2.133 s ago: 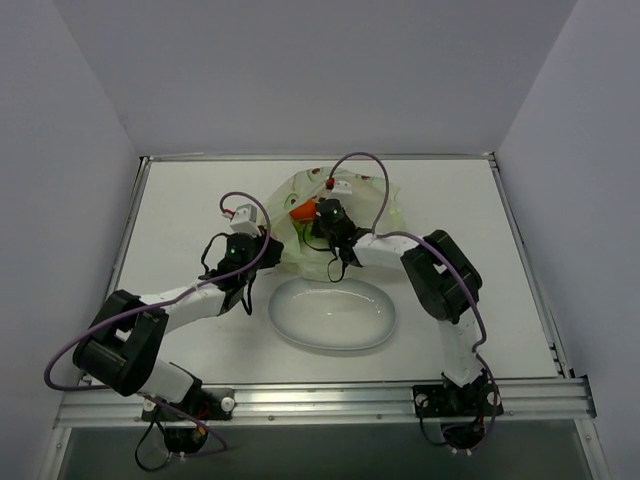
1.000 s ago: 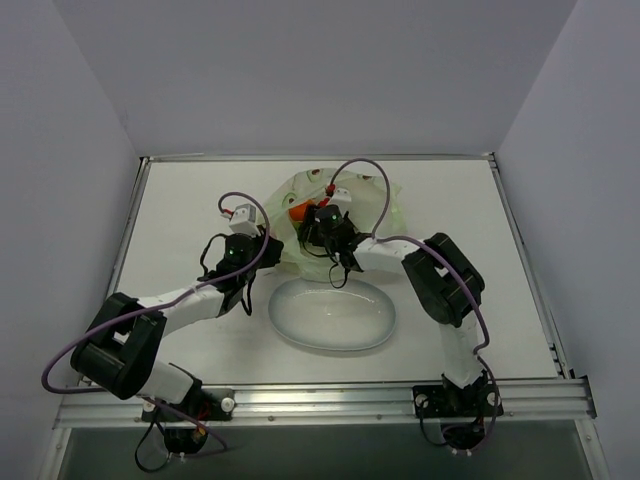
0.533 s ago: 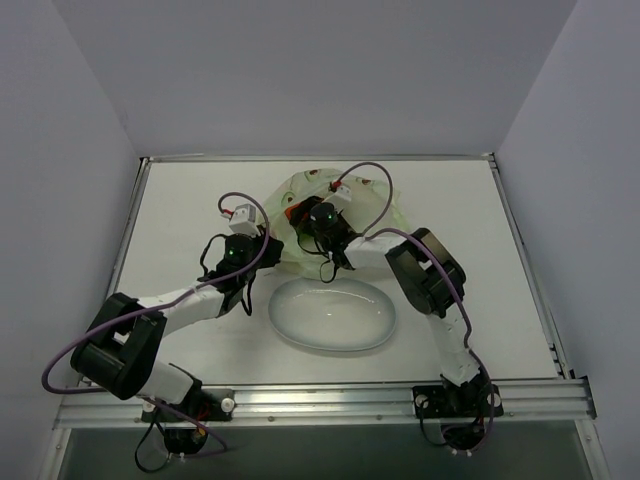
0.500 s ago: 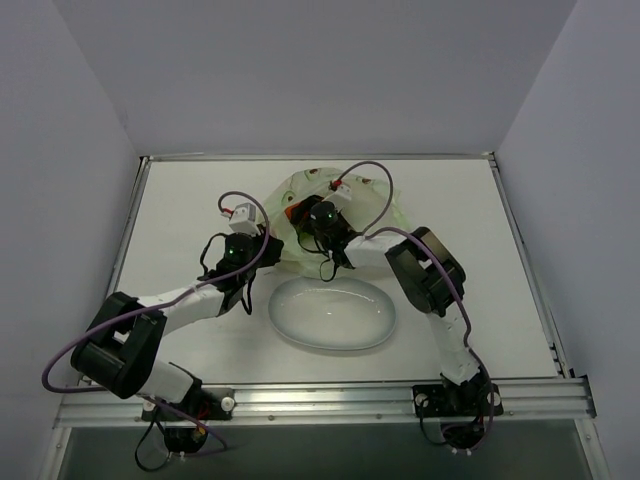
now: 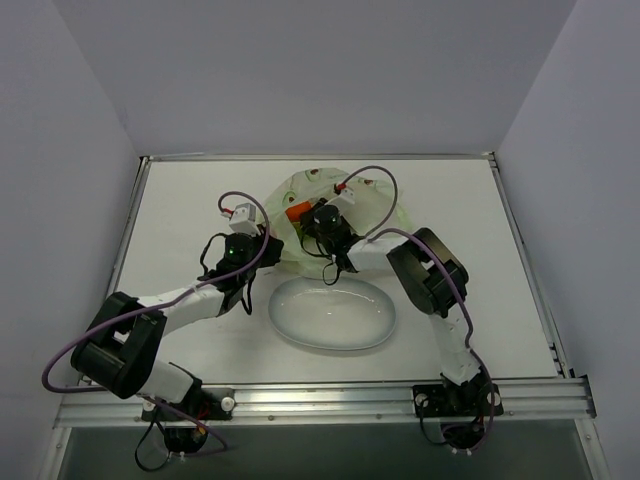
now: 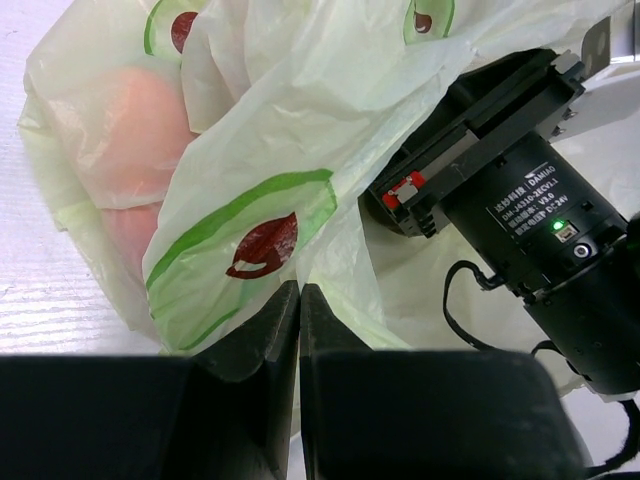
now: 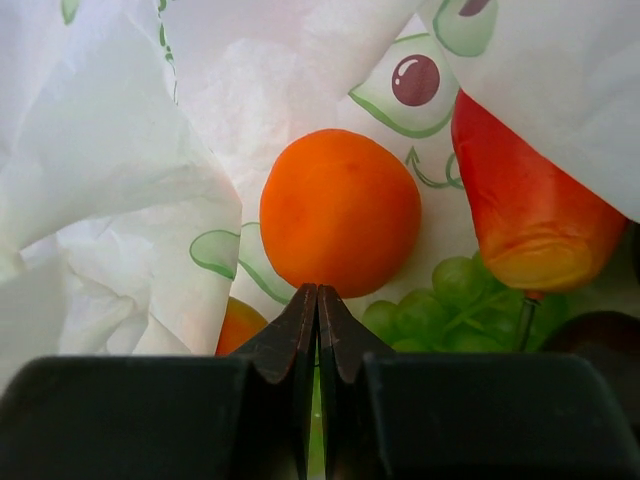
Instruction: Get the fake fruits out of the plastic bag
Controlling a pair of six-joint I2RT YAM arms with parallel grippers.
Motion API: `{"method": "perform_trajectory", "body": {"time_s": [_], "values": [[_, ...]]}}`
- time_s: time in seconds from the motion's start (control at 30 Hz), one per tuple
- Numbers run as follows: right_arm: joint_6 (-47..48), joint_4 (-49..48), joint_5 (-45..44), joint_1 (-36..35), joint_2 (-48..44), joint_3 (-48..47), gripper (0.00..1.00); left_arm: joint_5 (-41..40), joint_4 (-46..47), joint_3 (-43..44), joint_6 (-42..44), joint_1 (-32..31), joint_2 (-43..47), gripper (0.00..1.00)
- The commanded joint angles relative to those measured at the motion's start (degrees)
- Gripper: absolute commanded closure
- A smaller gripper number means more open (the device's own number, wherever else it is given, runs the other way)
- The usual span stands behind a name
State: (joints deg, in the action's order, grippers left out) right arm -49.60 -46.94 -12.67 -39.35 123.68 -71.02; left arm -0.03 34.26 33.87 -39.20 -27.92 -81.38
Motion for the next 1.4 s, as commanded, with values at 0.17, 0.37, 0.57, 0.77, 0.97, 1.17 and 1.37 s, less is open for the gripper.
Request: {"method": "perform_trajectory", "body": {"time_s": [0.17, 0.37, 0.57, 0.77, 0.97, 1.17, 1.37], "values": [[1.4, -5.5, 1.1, 0.4, -7.5, 3.4, 1.0, -0.7, 1.5, 0.4, 1.0, 0.3, 1.7, 0.98], [4.2, -5.9, 1.0, 0.7, -12.6, 6.2, 1.0, -0.8, 1.2, 0.5, 1.1, 0.3, 1.9, 0.98], [4.1, -0.7, -0.4, 0.5, -13.3, 6.7, 0.96, -0.8, 1.4, 0.5, 1.0, 0.3, 1.7, 0.98], [3.4, 7.6, -3.2, -0.6, -9.3, 2.6, 0.39, -0.8, 1.4, 0.5, 1.1, 0.3, 1.8, 0.98], [3.5, 13.9, -0.2, -0.8, -2.6, -5.0, 0.28, -0.6, 1.5, 0.5, 1.1, 0.3, 1.5, 0.98], [0.7, 12.1, 4.4, -1.0, 0.9, -8.3, 0.31, -0.8, 1.4, 0.6, 1.1, 0.3, 1.5, 0.98], [-2.2, 14.7, 2.2, -1.0, 0.4, -7.3, 0.24, -0.8, 1.3, 0.6, 1.1, 0.3, 1.4, 0.98]]}}
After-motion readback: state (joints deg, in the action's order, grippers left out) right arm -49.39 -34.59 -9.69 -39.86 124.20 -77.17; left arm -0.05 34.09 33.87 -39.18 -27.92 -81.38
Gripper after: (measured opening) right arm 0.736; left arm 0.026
